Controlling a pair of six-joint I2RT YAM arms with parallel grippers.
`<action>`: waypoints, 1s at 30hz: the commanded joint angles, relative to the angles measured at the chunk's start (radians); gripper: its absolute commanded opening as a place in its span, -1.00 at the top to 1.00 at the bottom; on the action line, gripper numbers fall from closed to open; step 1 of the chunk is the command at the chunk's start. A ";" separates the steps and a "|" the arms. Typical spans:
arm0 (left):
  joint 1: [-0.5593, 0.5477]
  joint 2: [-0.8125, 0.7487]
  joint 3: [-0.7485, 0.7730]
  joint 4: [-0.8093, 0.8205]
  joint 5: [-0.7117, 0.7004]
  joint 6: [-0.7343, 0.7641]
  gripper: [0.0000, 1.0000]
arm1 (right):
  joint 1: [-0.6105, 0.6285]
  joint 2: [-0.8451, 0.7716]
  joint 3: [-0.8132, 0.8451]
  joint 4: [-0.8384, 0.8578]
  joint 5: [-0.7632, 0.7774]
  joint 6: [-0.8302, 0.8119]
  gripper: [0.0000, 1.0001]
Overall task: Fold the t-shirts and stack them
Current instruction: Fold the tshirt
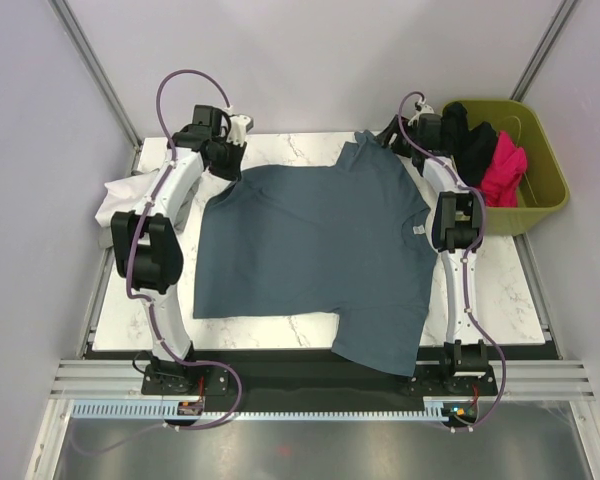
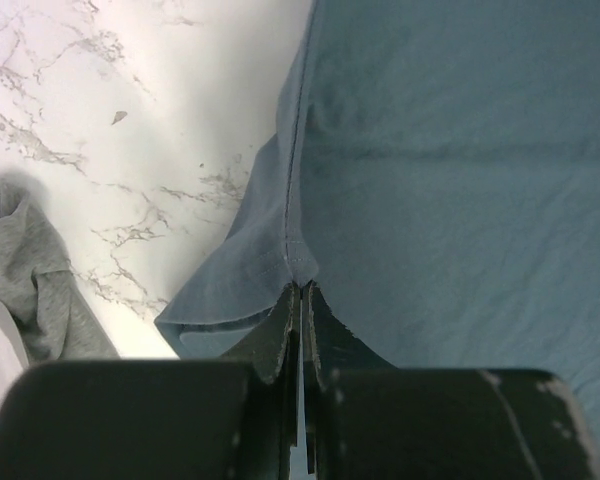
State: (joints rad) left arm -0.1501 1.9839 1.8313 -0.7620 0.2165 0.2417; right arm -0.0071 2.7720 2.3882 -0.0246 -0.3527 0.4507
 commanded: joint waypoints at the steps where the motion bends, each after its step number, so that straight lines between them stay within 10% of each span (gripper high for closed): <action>1: -0.011 -0.017 0.003 0.004 -0.009 -0.022 0.96 | -0.017 0.043 0.037 0.017 -0.026 0.023 -0.48; 20: 0.053 0.039 0.066 0.026 -0.077 0.017 0.96 | -0.028 -0.011 0.032 0.043 0.040 -0.059 1.00; 30: 0.149 0.217 0.337 0.040 -0.063 0.053 0.96 | -0.071 -0.110 0.020 -0.006 0.069 -0.208 1.00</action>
State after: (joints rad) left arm -0.0063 2.1624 2.0735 -0.7494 0.1570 0.2543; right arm -0.0185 2.7846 2.4016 -0.0269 -0.3050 0.3088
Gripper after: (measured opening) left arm 0.026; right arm 0.008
